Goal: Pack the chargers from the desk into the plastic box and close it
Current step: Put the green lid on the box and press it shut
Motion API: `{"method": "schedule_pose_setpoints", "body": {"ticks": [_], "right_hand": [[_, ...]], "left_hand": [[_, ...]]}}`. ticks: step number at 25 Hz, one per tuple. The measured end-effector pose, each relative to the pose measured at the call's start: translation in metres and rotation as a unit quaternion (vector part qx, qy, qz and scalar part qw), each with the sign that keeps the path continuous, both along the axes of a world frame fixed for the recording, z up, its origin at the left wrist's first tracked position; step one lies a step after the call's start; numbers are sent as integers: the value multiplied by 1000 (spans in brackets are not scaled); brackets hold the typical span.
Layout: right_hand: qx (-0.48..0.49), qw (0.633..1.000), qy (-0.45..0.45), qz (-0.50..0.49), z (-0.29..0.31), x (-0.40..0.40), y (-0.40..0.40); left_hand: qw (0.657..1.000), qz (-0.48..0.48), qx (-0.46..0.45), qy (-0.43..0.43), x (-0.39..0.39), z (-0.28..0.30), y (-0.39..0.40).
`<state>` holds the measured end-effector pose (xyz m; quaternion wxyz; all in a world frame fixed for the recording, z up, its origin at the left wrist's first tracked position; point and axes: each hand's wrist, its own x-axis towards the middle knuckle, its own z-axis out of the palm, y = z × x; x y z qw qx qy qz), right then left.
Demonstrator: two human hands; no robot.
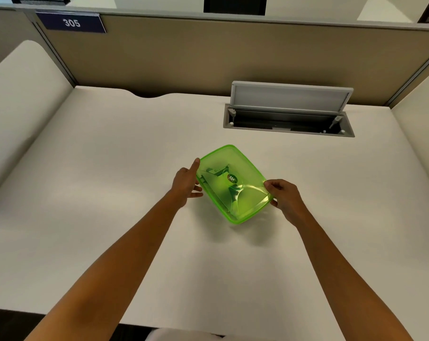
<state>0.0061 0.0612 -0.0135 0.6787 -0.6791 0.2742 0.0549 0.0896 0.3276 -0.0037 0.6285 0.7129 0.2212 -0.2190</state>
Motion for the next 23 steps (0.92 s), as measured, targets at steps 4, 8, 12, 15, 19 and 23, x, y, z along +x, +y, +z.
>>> {"method": "schedule_pose_setpoints", "body": {"ticks": [4, 8, 12, 15, 19, 23], "right_hand": [[17, 1000, 10, 17, -1, 5, -8], [24, 1000, -2, 5, -3, 4, -7], [-10, 999, 3, -36, -5, 1, -4], [-47, 994, 34, -96, -10, 0, 0], [-59, 987, 40, -141, -16, 3, 4], [-56, 996, 4, -65, -9, 15, -4]], "left_hand": [[998, -22, 33, -40, 7, -7, -1], [998, 4, 13, -56, 6, -11, 0], [997, 32, -1, -68, -1, -16, -4], [995, 48, 15, -87, -14, -22, -10], [990, 67, 22, -126, -51, -37, -5], [991, -2, 41, -130, -56, -39, 12]]}}
